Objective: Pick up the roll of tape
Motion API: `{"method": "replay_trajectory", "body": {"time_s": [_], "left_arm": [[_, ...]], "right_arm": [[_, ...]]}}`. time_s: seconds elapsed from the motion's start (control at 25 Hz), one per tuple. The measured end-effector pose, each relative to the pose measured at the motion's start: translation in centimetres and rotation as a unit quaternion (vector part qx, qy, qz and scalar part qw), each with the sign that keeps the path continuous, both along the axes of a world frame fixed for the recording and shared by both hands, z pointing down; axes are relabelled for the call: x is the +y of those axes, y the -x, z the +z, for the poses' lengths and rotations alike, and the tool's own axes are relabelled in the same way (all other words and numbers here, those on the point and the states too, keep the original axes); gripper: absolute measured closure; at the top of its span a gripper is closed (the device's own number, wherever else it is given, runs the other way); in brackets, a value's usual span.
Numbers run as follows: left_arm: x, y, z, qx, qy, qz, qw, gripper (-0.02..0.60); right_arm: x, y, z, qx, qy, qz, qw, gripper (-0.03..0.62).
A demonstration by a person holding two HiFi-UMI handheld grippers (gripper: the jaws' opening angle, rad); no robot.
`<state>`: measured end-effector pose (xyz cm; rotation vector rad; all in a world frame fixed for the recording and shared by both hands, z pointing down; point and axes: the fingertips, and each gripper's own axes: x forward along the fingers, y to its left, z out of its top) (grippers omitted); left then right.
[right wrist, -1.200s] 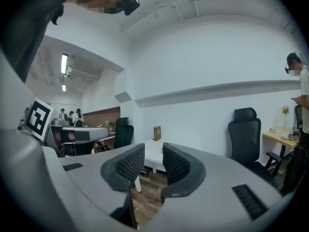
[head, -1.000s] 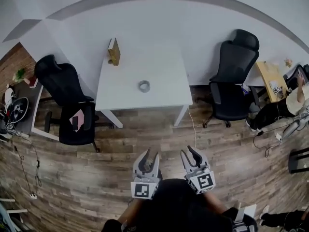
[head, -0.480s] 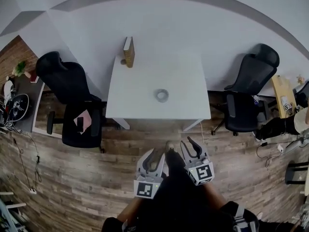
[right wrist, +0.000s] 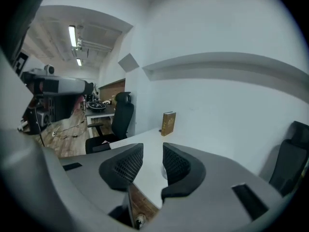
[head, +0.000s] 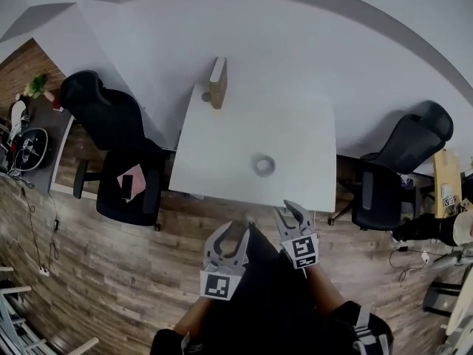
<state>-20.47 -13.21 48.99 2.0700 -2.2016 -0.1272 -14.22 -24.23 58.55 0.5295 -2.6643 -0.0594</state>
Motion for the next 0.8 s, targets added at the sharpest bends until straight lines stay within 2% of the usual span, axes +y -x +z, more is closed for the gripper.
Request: {"method": "replay_trajectory", "body": {"time_s": [0.08, 0.16, 0.2, 0.24, 0.32, 0.36, 0.48, 0.6, 0.72, 0.76, 0.8], "left_arm": [[-2.0, 1.4, 0.0, -0.016, 0.010, 0.005, 0.9998, 0.453], [-4.0, 2.5, -0.3, -0.078, 0.023, 0.024, 0.9964, 0.453], [-5.0, 3.1, -0.5, -0.094, 0.027, 0.028, 0.9948, 0.453], [-5.9, 3.7, -0.7, -0.076, 0.025, 0.020, 0.9966, 0.453], [-7.5, 4.9, -1.1, -0.002, 0.013, -0.011, 0.9999, 0.453], [-8.3, 5.3, -1.3, 0.012, 0.009, -0.019, 0.9997, 0.453], [-10.4, 5.8, -1.5, 0.010, 0.010, -0.024, 0.9996, 0.453], [-12.1, 6.2, -0.8, 0.007, 0.027, -0.021, 0.9994, 0.454], [-13.5, 6.7, 0.2, -0.047, 0.059, 0.007, 0.9971, 0.465], [-13.9, 6.8, 0.3, -0.044, 0.061, 0.008, 0.9971, 0.465], [-14.2, 6.9, 0.3, -0.021, 0.057, 0.001, 0.9981, 0.465]], "right_arm": [[-2.3, 1.8, 2.2, 0.033, 0.009, -0.019, 0.999, 0.451], [-4.1, 3.3, 4.8, 0.080, 0.013, -0.046, 0.996, 0.444], [-4.8, 3.9, 6.3, 0.105, 0.019, -0.061, 0.992, 0.444], [-5.5, 4.5, 7.8, 0.128, 0.028, -0.076, 0.989, 0.444], [-6.6, 5.7, 10.7, 0.165, 0.048, -0.102, 0.980, 0.444], [-7.2, 6.1, 12.0, 0.183, 0.056, -0.113, 0.975, 0.442], [-8.9, 6.9, 15.9, 0.235, 0.064, -0.134, 0.961, 0.442], [-9.8, 7.5, 19.4, 0.281, 0.069, -0.160, 0.944, 0.437], [-10.4, 8.3, 22.2, 0.314, 0.063, -0.181, 0.930, 0.437], [-10.6, 8.6, 23.0, 0.325, 0.057, -0.184, 0.926, 0.437], [-10.9, 8.8, 24.0, 0.338, 0.051, -0.188, 0.921, 0.437]]}}
